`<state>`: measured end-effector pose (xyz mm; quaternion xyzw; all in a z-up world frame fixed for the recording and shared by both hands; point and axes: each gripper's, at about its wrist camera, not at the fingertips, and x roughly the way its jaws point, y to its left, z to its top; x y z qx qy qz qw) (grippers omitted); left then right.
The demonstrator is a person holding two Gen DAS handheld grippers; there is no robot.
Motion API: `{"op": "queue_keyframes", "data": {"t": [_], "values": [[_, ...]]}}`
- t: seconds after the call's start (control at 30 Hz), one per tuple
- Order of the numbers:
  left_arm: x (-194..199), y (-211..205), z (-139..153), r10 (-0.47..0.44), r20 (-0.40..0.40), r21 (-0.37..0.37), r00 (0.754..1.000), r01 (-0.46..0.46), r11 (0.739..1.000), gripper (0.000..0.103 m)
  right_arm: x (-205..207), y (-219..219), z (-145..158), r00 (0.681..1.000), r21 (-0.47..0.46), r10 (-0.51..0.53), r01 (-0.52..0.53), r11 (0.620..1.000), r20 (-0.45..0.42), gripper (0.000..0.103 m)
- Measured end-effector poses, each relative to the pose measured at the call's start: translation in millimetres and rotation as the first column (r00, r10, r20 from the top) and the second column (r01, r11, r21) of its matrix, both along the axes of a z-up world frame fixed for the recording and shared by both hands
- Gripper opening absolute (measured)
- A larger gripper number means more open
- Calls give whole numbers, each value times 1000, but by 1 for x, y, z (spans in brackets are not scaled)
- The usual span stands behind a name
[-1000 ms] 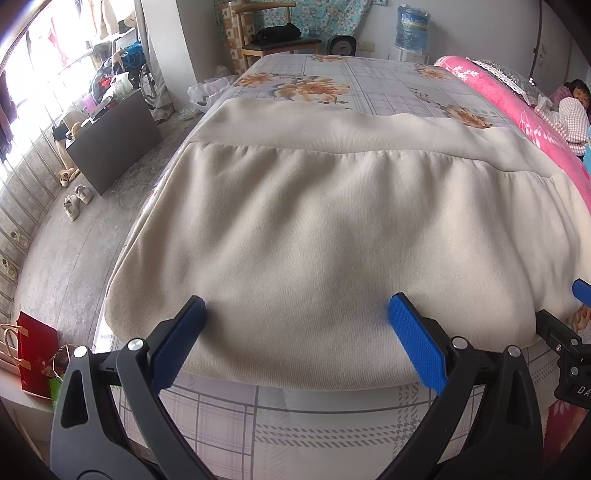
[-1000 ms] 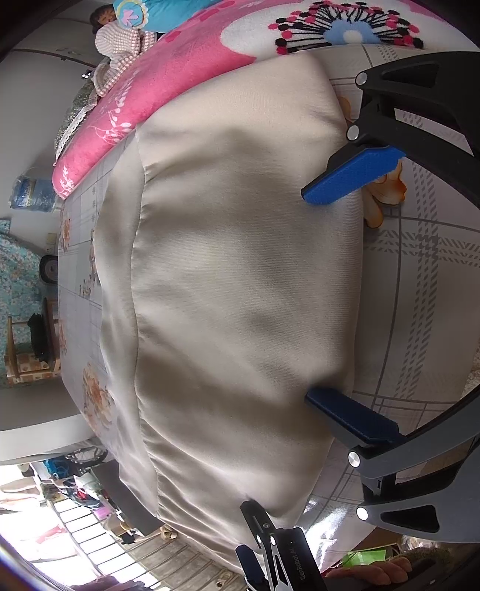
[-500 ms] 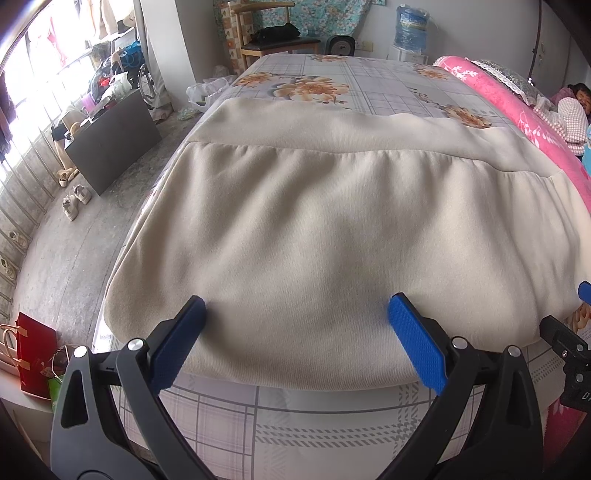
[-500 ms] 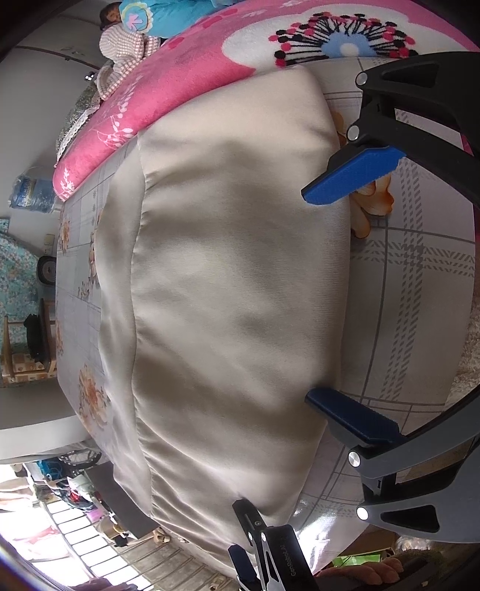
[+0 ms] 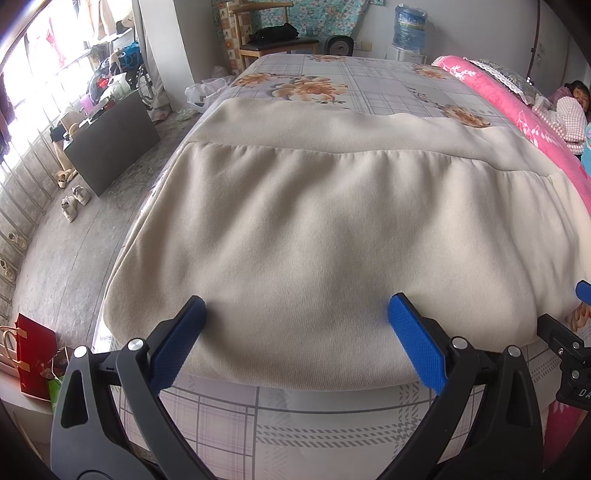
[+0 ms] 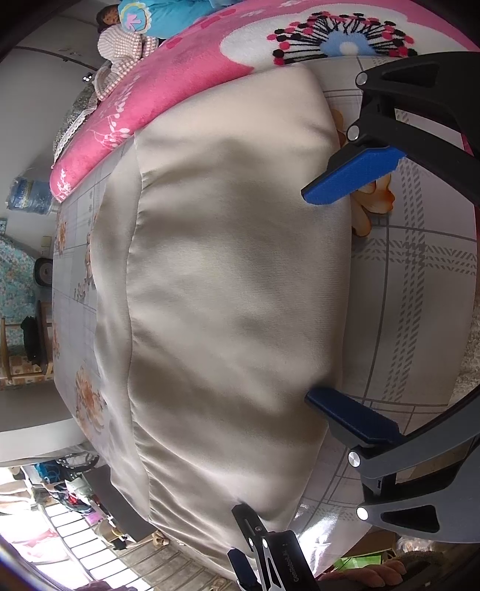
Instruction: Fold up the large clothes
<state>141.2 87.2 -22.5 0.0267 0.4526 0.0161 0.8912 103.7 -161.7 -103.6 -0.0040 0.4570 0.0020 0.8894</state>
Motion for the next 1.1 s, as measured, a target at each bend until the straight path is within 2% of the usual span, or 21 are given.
{"op": "queue_keyframes", "data": {"t": [0.23, 0.37, 0.5, 0.57, 0.63, 0.73, 0.93, 1.1], "values": [[0, -1, 0, -5, 5, -4, 1000, 5, 1000, 96, 0, 0, -1, 1000, 1, 0, 0, 1000, 1, 97], [-1, 4, 0, -12, 7, -36, 1000, 12, 999, 96, -1, -1, 0, 1000, 6, 1, -1, 1000, 4, 97], [-5, 6, 1, -30, 36, -31, 999, 31, 999, 96, -6, -2, 3, 1000, 21, -1, 1, 1000, 14, 97], [-9, 7, 5, -14, 37, -27, 999, 15, 1000, 96, -10, -2, 5, 1000, 31, 3, -4, 1000, 18, 97], [-20, 8, 16, 7, 68, -40, 998, -4, 999, 96, -17, -1, 8, 1000, 32, 7, -8, 999, 27, 97], [-41, 6, 31, 36, 113, -13, 993, -35, 999, 96, -29, 0, 12, 999, 43, 14, -15, 999, 29, 97], [-70, -7, 36, 42, 58, -18, 997, -41, 999, 96, -51, 4, 13, 1000, 51, 20, -20, 999, 1, 97], [-79, -9, 32, 46, 14, -63, 999, -45, 997, 96, -61, 2, 13, 1000, 53, 11, -11, 999, -5, 97]]}}
